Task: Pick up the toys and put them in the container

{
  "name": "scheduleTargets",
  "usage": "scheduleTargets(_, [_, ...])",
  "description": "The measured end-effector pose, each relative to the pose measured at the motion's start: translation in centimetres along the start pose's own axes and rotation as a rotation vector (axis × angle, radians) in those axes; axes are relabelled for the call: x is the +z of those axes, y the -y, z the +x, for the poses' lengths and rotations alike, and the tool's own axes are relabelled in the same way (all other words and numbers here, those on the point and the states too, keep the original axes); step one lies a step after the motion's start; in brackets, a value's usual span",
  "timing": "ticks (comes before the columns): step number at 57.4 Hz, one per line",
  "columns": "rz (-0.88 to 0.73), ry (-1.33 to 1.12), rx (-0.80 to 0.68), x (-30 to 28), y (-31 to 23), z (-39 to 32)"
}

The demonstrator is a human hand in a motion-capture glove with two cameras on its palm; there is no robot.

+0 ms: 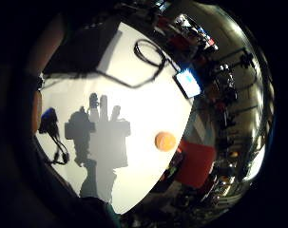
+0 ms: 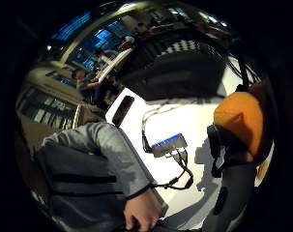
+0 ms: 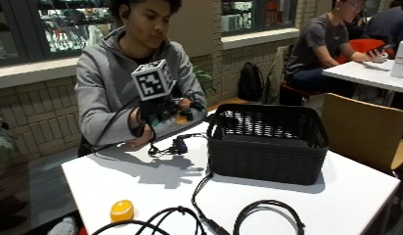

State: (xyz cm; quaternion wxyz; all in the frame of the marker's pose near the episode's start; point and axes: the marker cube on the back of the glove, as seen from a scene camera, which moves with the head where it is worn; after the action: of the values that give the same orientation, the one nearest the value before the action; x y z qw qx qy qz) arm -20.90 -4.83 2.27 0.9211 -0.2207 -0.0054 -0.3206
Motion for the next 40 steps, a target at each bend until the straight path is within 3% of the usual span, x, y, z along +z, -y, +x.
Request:
scheduleTargets(8, [-0.046,0.006,-0.091,-2.2,7.0,-1.8])
scheduleTargets(13, [-0.098,-0.046,-0.062,-2.0,11.3,-2.4])
scheduleTargets(17, [-0.137,-0.22,-0.066,-1.1,14.1,-1.5])
scheduleTargets(22, [-0.149,-0.227,0.033,0.0,17.1,-2.2])
scheduleTargets(27, [-0.189,-0.248,0.055,0.8,18.6,-1.3])
scheduleTargets(31, [-0.278,-0.258,-0.009,1.1,18.3,-0.3])
scheduleTargets(40, [-0.342,-0.136,0.083,0.8,16.9,1.0])
